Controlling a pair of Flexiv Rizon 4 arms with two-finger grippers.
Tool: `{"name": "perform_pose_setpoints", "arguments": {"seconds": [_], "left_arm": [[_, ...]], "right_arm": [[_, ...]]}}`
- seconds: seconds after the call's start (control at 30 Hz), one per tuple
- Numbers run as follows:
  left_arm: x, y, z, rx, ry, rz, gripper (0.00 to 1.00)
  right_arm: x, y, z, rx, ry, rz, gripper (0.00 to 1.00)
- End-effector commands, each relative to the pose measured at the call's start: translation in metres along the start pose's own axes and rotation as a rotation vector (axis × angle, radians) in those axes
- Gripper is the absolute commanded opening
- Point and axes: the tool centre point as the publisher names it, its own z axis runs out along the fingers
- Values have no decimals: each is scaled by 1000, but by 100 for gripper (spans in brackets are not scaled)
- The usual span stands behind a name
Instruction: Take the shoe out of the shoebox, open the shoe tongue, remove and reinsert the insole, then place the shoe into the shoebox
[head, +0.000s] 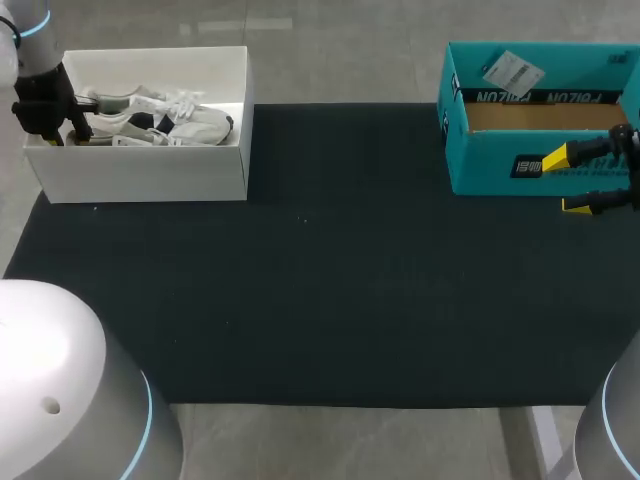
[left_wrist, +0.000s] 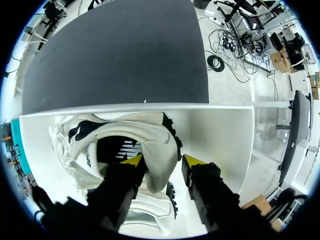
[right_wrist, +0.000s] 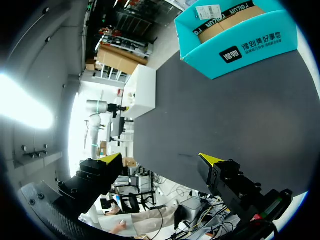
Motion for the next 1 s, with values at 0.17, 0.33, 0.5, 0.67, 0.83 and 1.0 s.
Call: {"name": "perform_pose_setpoints", "arguments": {"seconds": [0.17,0.33,0.5,0.67,0.83,1.0], "left_arm": [[-1,10,16,58,8,16,47],[1,11,23,66,15,13,45],[3,10,31,64,21,22,32],[3,10,33,67,27,26,1],[1,7,26,68,19,44,0],[-2,6,12,67,2,90,0]], "right_arm": [[0,-1,0,0,-3,1,100],[0,-1,0,0,-3,1,100],[0,-1,0,0,-3,1,100],[0,-1,0,0,-3,1,100],[0,-1,0,0,-3,1,100],[0,-1,0,0,-3,1,100]]}}
